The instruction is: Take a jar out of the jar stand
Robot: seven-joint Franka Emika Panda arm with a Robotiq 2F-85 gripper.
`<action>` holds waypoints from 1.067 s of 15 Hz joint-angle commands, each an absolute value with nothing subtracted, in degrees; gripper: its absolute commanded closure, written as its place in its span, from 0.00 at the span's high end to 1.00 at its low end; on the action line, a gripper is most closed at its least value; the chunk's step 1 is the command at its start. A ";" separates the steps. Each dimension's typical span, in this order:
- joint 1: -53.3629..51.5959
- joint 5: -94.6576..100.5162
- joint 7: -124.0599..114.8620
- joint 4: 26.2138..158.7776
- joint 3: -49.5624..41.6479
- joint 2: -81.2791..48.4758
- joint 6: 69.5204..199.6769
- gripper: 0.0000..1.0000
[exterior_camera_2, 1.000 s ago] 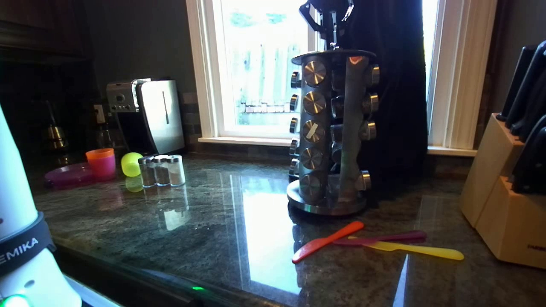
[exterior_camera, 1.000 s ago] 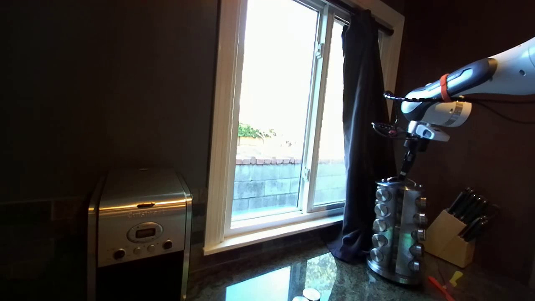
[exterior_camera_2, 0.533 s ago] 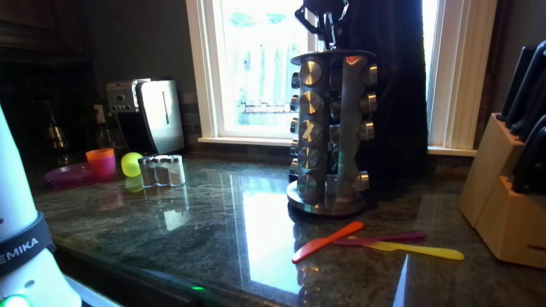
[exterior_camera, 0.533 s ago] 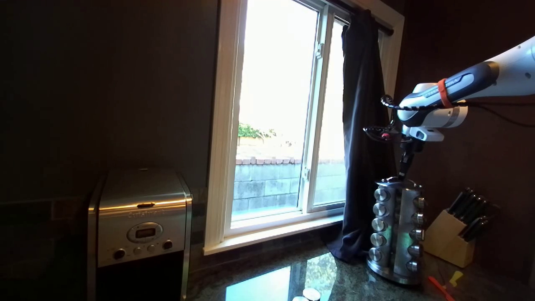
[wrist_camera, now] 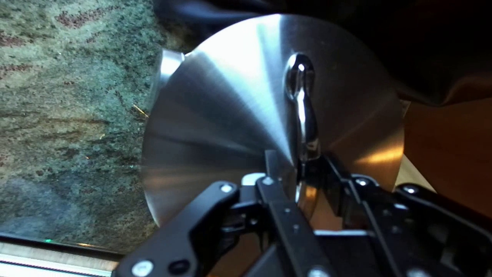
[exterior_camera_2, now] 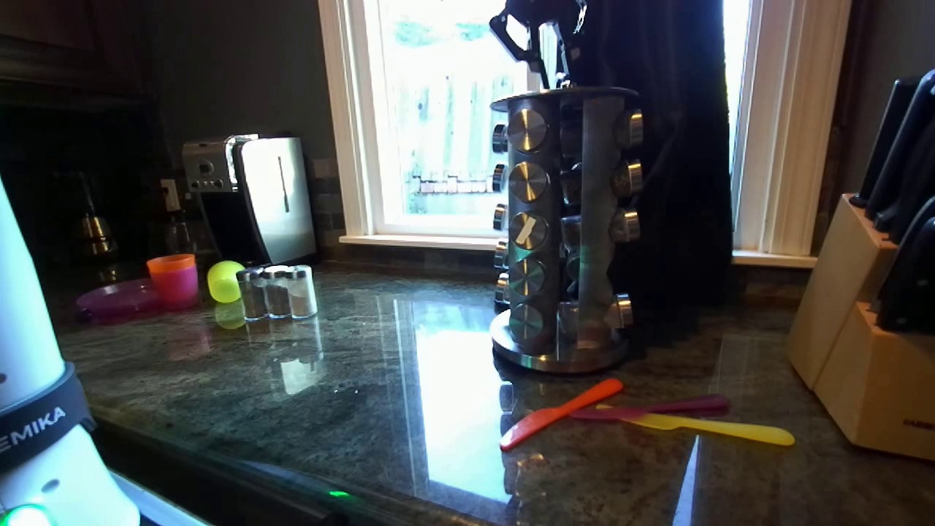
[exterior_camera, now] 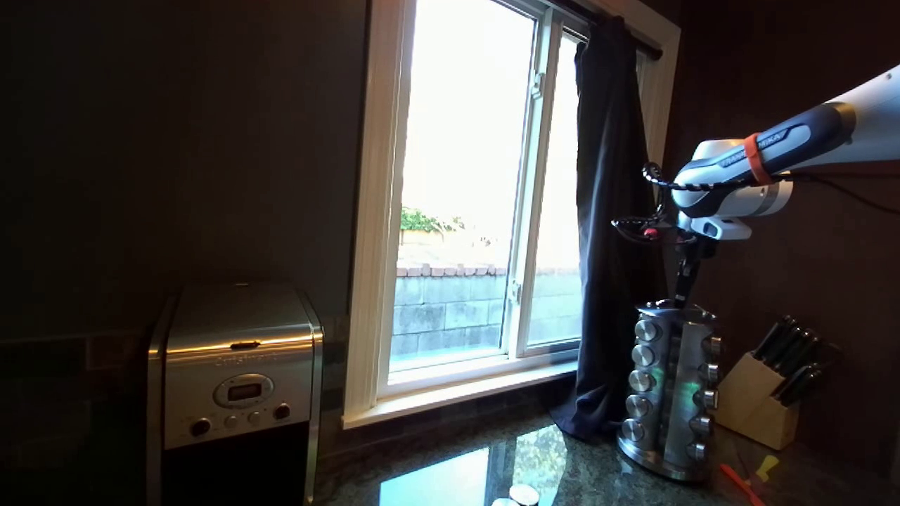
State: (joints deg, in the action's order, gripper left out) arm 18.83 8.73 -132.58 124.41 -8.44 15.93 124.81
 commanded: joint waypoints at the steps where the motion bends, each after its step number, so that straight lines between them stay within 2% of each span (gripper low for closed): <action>1: 18.23 9.00 -132.30 127.13 -8.35 18.27 124.24 0.66; 5: 17.75 9.22 -130.87 128.48 -7.62 21.19 123.75 0.96; 6: 17.71 9.63 -130.56 129.01 -7.17 22.34 123.69 0.99; 16: 15.39 16.24 -114.10 133.53 0.36 33.97 112.73 1.00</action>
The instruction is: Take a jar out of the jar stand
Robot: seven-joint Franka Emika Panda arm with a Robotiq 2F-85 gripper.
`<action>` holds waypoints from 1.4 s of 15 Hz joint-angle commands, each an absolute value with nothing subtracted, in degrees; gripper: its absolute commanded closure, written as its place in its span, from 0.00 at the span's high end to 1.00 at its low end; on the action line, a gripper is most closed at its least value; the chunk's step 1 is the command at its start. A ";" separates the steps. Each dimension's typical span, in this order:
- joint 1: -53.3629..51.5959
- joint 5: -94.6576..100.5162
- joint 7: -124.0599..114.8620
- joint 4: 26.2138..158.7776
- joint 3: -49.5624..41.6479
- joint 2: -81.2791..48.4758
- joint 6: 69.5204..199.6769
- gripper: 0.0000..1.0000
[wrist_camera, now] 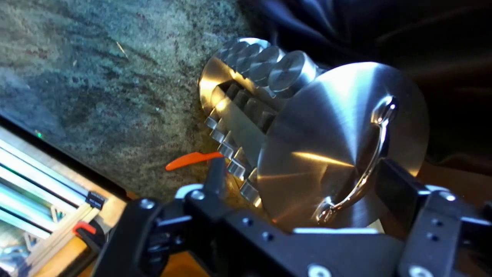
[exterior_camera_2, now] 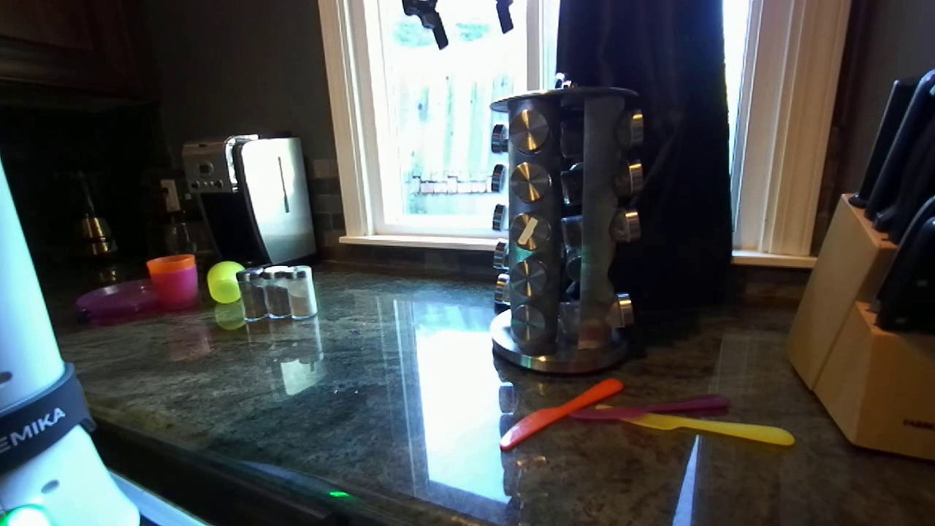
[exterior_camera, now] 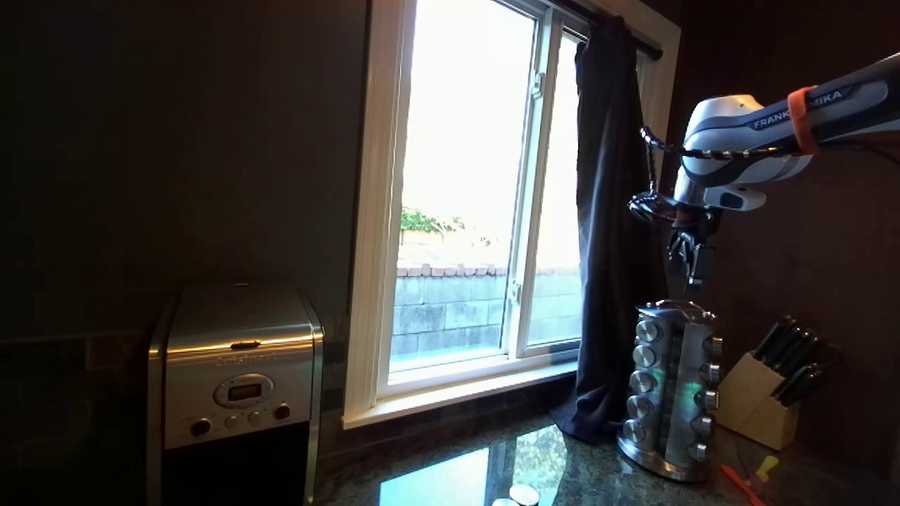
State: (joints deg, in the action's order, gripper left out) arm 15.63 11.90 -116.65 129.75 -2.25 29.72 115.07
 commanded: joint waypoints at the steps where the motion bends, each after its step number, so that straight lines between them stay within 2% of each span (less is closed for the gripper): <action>1: 15.26 17.90 -113.61 134.51 1.61 34.64 112.07 1.00; 7: 13.70 29.91 -113.57 140.54 8.71 35.07 111.63 1.00; 13: 10.91 45.03 -114.54 141.59 13.26 29.13 111.19 1.00; 21: 4.62 72.01 -115.75 143.61 9.22 21.89 116.84 1.00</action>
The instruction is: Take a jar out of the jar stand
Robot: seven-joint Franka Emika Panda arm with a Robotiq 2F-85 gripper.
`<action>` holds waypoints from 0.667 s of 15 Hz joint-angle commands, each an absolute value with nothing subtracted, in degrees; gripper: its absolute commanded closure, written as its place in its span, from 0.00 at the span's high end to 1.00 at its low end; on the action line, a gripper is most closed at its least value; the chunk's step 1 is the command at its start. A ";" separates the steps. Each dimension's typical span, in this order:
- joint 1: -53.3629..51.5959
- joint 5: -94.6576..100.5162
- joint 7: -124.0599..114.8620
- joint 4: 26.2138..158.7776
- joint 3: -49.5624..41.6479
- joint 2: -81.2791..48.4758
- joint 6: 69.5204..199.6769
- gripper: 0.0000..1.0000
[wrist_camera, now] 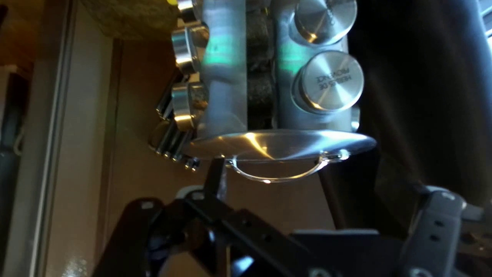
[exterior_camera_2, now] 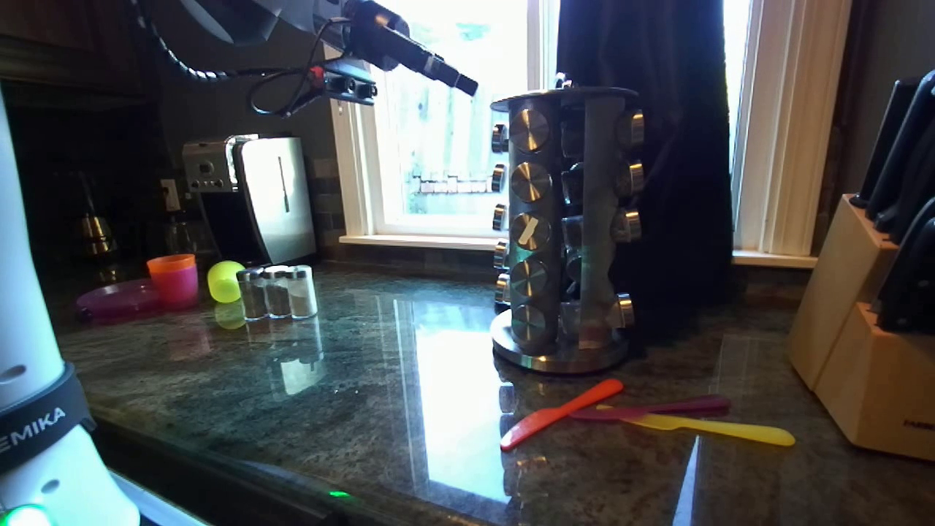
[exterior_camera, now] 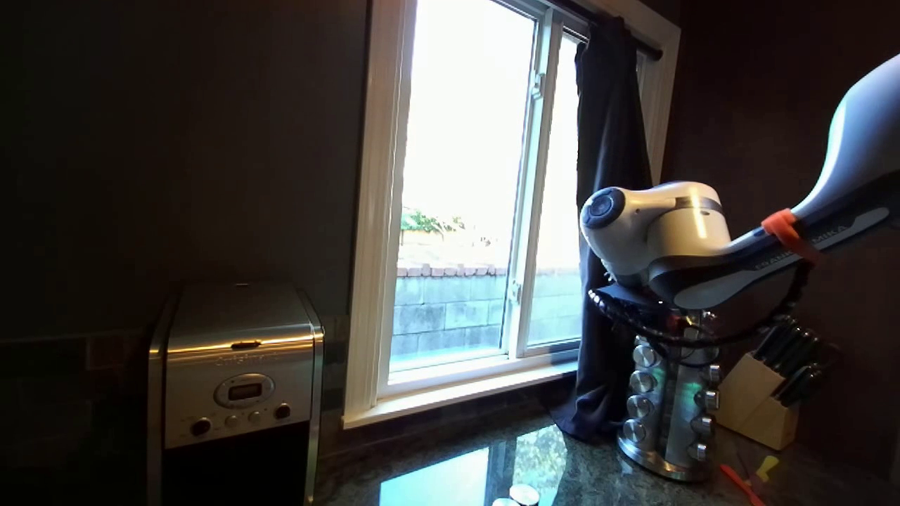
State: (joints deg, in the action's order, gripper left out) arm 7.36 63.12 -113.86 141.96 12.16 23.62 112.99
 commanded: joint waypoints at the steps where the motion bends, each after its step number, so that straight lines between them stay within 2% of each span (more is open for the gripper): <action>1: 3.17 67.18 -114.39 142.03 8.52 22.52 112.93 1.00; 10: 1.49 68.12 -119.70 141.01 6.69 19.42 113.43 1.00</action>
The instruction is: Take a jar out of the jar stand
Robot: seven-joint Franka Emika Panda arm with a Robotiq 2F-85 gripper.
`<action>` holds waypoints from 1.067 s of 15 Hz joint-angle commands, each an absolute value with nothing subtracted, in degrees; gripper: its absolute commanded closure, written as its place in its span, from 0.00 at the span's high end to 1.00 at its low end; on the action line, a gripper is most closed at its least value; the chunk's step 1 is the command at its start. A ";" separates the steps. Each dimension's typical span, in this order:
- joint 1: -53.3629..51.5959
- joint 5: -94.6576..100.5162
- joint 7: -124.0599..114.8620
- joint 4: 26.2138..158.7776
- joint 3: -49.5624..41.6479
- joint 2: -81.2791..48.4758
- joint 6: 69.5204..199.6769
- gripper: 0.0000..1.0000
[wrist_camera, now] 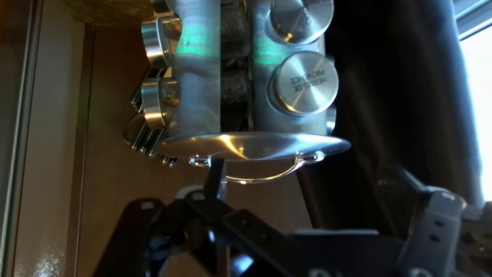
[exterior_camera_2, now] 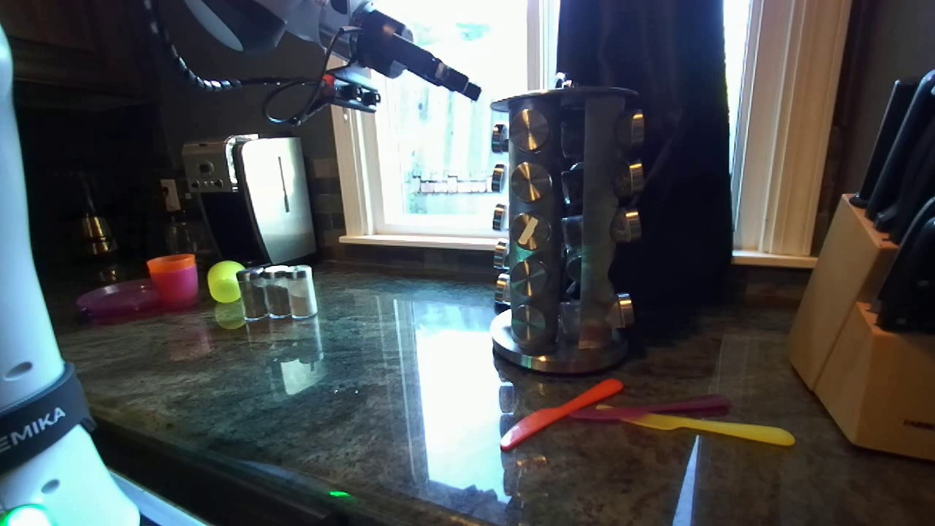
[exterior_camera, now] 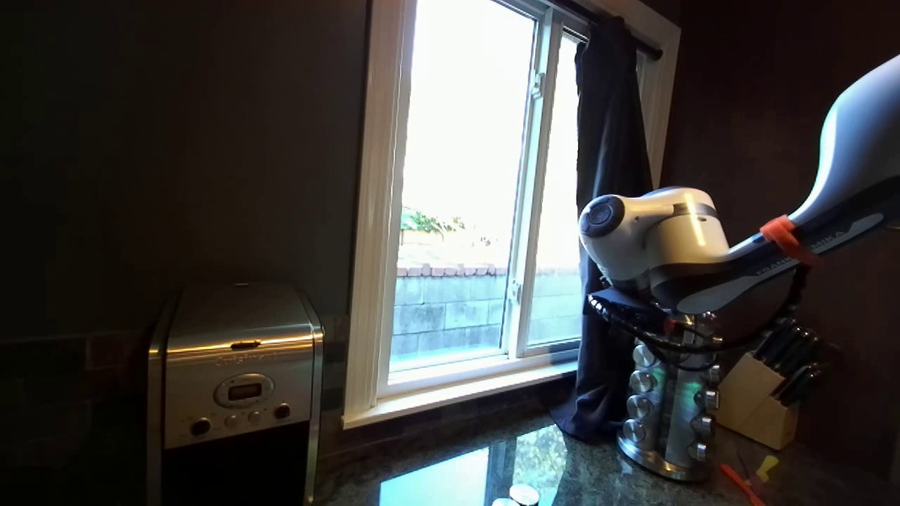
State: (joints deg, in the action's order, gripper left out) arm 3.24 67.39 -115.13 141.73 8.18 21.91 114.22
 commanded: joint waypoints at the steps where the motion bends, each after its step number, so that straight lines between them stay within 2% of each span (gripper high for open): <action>1: 1.38 67.94 -120.76 140.82 6.31 18.60 113.68 1.00; 9: 1.48 69.32 -128.55 139.92 4.54 13.77 113.59 1.00; 10: 1.45 69.93 -128.54 139.90 4.37 13.35 113.72 0.97; 11: 1.42 70.63 -128.55 139.85 4.25 12.95 113.72 0.89; 16: 1.17 73.83 -127.81 139.22 3.74 11.61 113.58 0.89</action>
State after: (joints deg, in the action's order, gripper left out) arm 2.38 71.51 -126.65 139.85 4.84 12.89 114.22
